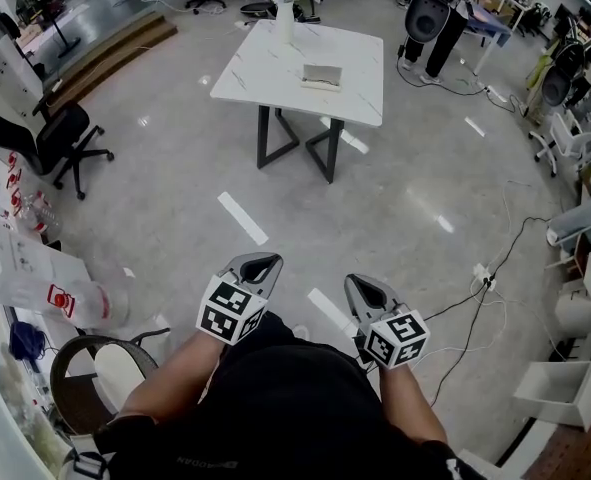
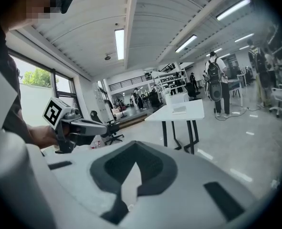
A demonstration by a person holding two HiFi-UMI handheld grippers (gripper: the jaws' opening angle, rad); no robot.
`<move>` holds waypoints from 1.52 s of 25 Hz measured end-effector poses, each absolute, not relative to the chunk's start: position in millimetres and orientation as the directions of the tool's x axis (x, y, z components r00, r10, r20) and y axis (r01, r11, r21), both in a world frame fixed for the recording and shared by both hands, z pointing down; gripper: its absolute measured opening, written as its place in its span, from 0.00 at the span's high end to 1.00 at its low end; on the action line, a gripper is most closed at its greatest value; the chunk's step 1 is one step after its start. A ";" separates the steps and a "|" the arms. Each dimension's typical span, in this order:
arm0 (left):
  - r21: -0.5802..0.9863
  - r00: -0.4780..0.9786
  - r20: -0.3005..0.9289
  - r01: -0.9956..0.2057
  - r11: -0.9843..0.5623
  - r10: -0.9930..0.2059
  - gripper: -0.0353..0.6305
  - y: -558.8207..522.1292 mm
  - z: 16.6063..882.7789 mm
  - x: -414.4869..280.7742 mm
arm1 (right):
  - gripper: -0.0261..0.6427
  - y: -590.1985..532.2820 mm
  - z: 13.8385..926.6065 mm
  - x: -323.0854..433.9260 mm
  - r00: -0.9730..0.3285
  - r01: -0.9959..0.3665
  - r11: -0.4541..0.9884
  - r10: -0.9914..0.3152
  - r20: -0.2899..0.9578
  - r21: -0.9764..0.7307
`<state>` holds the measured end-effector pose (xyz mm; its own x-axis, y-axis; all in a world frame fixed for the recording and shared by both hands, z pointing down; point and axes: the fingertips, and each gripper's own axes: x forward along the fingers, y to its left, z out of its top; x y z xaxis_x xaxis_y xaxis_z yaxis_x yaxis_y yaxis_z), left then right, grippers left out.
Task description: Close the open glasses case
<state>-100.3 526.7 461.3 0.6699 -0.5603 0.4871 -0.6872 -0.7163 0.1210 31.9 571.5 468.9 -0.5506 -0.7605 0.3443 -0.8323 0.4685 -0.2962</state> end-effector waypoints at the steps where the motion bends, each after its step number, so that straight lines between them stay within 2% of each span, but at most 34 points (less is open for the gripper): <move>1: 0.120 0.668 0.489 -0.688 -0.716 -0.560 0.94 526.6 461.6 -99.5 | 0.96 571.4 469.5 32.7 -0.552 -0.831 0.469 -0.760 0.344 -0.299; 20: 0.144 0.668 0.525 -0.680 -0.719 -0.527 0.94 490.1 470.2 -83.6 | 0.96 533.9 481.7 49.0 -0.549 -0.832 0.445 -0.751 0.367 -0.333; 38: 0.160 0.717 0.468 -0.644 -0.748 -0.517 0.94 308.8 439.3 -65.9 | 0.96 363.2 453.4 57.6 -0.505 -0.861 0.418 -0.773 0.384 -0.290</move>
<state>-65.9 308.8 439.3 0.7167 -0.5170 0.4680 -0.6441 -0.7479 0.1603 57.6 363.2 453.4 -0.5048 -0.7730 0.3843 -0.8610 0.4183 -0.2895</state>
